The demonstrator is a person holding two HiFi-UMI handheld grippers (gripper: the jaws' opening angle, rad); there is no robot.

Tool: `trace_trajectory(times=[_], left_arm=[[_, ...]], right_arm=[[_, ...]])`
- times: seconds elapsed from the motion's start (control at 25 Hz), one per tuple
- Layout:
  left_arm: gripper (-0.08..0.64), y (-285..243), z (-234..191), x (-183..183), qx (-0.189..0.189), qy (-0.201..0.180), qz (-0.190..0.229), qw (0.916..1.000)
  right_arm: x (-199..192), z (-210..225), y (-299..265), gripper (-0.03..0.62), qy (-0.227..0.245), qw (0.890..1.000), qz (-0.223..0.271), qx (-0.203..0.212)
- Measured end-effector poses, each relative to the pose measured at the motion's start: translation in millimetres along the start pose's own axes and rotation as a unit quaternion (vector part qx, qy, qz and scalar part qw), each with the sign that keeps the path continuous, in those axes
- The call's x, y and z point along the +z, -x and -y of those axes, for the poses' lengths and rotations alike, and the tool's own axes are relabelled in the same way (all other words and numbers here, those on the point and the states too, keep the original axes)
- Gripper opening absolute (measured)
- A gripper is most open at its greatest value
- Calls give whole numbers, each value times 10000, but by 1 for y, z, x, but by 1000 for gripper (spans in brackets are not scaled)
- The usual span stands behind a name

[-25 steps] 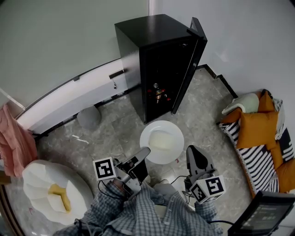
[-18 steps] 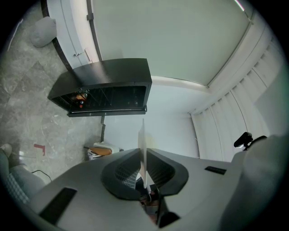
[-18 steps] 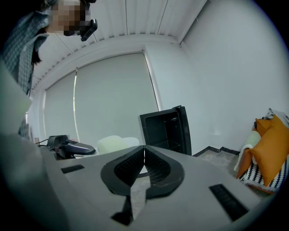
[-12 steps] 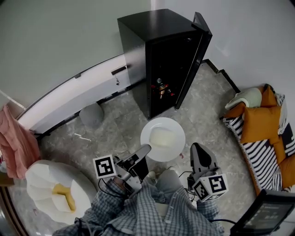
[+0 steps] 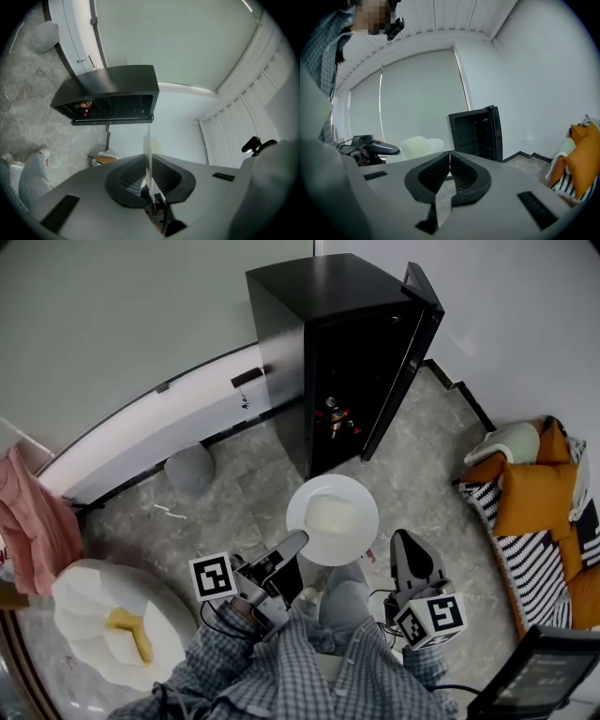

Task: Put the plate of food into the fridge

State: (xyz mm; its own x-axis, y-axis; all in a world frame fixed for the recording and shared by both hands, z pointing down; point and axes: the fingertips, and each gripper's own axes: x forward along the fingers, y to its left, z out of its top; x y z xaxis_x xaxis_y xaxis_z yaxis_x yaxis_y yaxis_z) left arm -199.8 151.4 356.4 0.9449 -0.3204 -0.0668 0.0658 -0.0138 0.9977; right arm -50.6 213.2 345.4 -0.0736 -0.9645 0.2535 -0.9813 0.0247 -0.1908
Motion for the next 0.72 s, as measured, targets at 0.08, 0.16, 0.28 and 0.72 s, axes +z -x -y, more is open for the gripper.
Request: trace_trajectory(times=[0.08, 0.16, 0.28, 0.72], left_arm=[[32, -5, 0, 2, 11, -5, 25, 10000], [31, -11, -1, 5, 15, -17, 55, 10000], [32, -25, -1, 11, 5, -24, 103, 9999], [31, -94, -9, 34, 21, -38, 277, 9996]], right_arm=[[2, 3, -7, 8, 22, 10000, -10, 68], [5, 6, -15, 8, 42, 9999, -3, 138], [10, 13, -25, 8, 46, 9997, 7, 221], [25, 70, -67, 8, -5, 9992, -135, 381]])
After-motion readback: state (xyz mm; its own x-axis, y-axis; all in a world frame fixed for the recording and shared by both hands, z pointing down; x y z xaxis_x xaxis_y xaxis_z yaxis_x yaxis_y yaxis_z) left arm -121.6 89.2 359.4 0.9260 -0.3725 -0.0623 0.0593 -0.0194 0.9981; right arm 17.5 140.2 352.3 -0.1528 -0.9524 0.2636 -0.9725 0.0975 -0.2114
